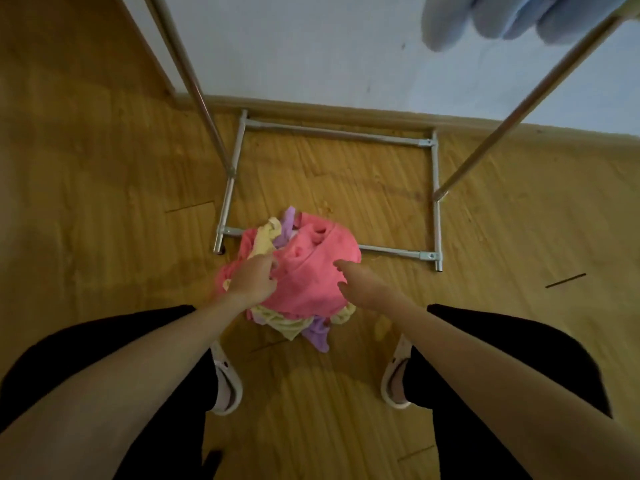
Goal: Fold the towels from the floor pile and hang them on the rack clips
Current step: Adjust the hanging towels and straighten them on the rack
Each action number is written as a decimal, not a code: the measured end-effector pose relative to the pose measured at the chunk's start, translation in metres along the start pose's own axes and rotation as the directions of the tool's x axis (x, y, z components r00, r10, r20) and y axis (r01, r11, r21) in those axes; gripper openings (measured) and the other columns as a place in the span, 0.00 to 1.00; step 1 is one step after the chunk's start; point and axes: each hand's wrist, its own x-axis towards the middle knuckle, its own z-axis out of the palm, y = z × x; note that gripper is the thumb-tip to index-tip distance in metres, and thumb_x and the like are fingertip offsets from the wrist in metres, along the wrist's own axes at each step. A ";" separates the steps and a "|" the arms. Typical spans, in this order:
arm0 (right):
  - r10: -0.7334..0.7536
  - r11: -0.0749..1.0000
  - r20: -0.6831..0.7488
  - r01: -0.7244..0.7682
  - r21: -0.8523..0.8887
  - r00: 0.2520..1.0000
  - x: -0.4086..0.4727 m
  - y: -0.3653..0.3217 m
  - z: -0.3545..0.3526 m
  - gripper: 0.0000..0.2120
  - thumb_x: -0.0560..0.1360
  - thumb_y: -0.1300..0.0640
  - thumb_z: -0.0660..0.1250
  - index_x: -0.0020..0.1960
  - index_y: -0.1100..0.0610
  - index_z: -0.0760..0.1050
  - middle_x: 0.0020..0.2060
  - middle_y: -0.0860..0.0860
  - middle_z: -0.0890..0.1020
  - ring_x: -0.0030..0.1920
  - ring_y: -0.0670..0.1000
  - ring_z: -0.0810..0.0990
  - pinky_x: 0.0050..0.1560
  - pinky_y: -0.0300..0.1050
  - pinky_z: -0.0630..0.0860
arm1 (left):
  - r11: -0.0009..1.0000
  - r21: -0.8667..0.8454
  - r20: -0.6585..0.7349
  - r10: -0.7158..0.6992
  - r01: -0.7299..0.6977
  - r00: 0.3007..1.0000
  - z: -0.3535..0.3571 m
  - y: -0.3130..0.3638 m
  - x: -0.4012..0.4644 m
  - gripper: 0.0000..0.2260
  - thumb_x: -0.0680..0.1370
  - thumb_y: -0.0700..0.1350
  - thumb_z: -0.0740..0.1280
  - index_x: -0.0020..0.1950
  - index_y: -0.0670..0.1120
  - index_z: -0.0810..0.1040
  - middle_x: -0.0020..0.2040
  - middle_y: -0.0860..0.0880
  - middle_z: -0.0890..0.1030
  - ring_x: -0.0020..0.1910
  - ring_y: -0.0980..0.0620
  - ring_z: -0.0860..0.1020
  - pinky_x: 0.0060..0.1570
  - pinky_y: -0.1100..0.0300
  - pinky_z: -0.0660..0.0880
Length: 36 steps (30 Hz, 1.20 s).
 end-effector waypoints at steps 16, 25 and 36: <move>-0.257 0.961 0.090 0.264 -0.079 0.962 0.087 -0.039 0.078 0.24 0.75 0.63 0.61 0.71 0.59 0.66 0.70 0.57 0.68 0.63 0.59 0.73 0.60 0.50 0.71 | 1.000 0.027 0.038 -0.008 0.007 0.999 0.061 -0.077 0.018 0.02 0.76 0.40 0.64 0.44 0.43 0.75 0.38 0.47 0.79 0.37 0.48 0.77 0.35 0.52 0.74; -0.225 0.969 -0.181 0.238 0.058 0.958 0.045 -0.032 0.037 0.04 0.75 0.62 0.63 0.43 0.63 0.73 0.38 0.58 0.76 0.38 0.55 0.73 0.37 0.47 0.66 | 0.982 -0.036 -0.101 0.179 -0.183 0.979 0.024 -0.039 -0.018 0.17 0.76 0.58 0.63 0.45 0.44 0.69 0.29 0.53 0.72 0.24 0.56 0.70 0.23 0.62 0.63; 0.008 0.930 -0.451 0.160 0.332 0.892 -0.048 -0.012 -0.026 0.07 0.71 0.65 0.64 0.35 0.61 0.70 0.28 0.53 0.75 0.30 0.51 0.72 0.33 0.40 0.68 | 0.930 -0.359 -0.006 0.076 -0.073 0.997 -0.085 -0.003 -0.040 0.19 0.65 0.54 0.75 0.39 0.37 0.80 0.33 0.48 0.76 0.32 0.54 0.72 0.34 0.65 0.68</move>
